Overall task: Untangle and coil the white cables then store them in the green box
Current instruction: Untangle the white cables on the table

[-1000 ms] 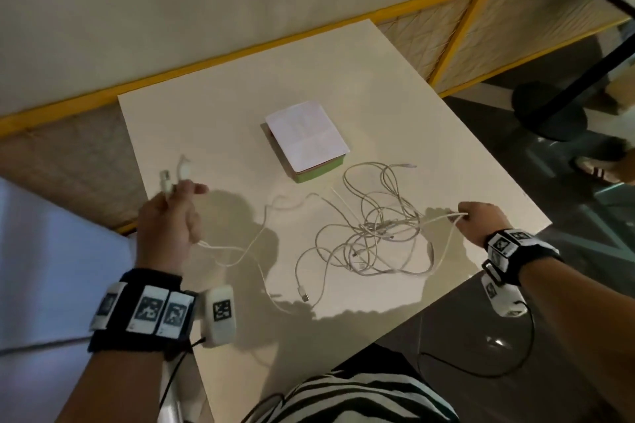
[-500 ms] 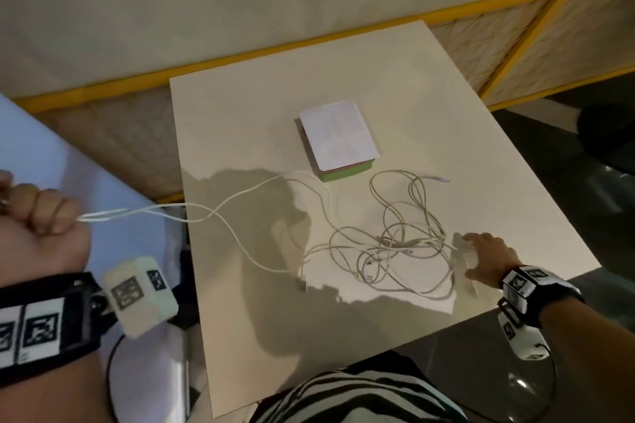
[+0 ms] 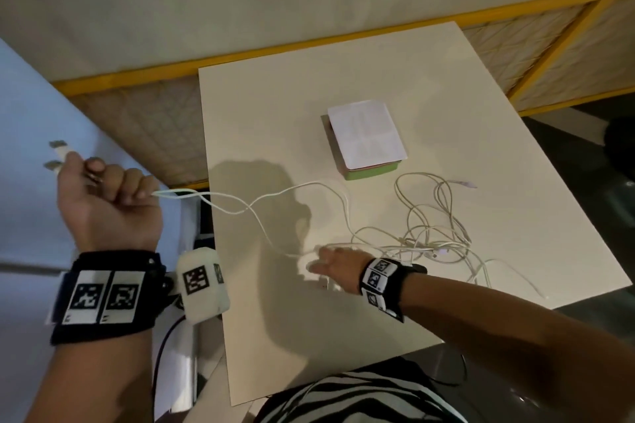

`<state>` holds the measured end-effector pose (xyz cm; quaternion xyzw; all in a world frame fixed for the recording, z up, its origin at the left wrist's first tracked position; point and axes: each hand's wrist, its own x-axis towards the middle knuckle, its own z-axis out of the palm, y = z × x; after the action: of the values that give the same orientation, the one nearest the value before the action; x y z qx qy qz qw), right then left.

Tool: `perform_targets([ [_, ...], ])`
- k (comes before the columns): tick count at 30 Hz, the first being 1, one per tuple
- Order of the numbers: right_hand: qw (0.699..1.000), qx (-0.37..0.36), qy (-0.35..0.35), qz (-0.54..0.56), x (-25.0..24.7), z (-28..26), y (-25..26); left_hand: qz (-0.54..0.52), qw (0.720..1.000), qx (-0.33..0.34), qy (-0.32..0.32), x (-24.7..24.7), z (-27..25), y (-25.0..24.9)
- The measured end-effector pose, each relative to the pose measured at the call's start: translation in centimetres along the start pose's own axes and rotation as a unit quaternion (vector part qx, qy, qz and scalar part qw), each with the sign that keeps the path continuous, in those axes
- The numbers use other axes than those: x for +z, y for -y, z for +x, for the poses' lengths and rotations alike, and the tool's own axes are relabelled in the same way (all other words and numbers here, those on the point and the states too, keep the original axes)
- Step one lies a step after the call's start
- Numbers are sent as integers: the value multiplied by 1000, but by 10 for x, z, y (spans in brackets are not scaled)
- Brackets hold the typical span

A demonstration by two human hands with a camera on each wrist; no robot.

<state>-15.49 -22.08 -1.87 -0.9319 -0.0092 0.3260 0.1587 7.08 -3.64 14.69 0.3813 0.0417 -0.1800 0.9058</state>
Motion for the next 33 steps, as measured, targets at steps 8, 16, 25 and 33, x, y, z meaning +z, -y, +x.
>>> perform_targets([
  [8,996,41,-76,-7,-3,11,-3,72,996,-56,17,10,10,23],
  [16,888,59,-339,306,-66,-28,-8,179,973,-141,44,16,6,89],
  [25,692,112,-517,491,-124,-44,9,344,913,-173,137,46,-27,136],
  [33,737,37,-492,462,-130,-44,26,320,922,-155,155,64,-43,140],
])
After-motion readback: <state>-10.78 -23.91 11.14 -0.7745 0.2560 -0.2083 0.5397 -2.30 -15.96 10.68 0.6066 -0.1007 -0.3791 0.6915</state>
